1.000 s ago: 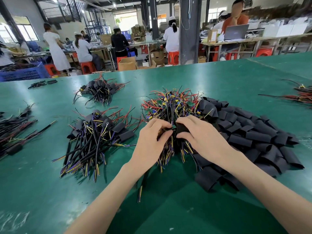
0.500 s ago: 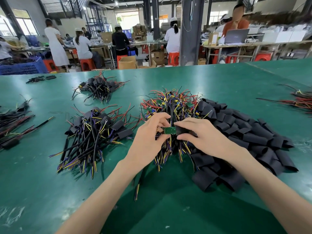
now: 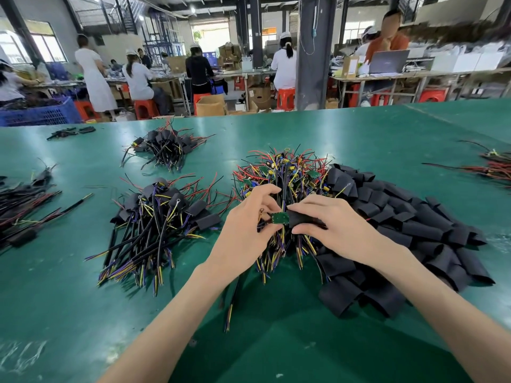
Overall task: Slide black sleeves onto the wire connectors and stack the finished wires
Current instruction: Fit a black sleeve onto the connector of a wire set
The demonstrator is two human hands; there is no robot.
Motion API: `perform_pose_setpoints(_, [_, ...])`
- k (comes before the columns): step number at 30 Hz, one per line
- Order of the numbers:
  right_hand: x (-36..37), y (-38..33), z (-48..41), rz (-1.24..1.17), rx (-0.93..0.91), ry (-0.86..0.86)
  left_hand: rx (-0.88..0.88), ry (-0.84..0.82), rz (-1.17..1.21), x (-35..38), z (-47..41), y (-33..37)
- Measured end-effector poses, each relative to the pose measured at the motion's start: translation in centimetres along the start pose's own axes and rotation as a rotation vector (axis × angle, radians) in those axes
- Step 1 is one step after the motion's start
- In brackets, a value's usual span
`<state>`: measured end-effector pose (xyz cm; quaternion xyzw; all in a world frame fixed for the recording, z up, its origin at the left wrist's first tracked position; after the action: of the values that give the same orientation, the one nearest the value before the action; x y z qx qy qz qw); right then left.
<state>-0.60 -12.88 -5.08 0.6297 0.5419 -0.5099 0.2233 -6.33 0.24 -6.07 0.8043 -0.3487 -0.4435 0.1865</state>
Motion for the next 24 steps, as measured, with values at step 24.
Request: perform_pose_setpoints(24, [0.5, 1.6, 0.6, -0.711, 0.155, -0.253, 0.114, 0.065, 0.014, 0.1, 0.3, 1.0])
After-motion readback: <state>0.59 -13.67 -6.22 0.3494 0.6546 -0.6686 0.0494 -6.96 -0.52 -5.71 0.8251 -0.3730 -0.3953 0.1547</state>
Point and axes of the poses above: each hand's wrist, its own z-axis away from the middle knuckle, its own x-axis out of the palm, y = z × x, the point moved 6 cm from there along -z, towards the middle knuckle, and after that the axes turned 7 degrees about -y, right-handed, at the moved point
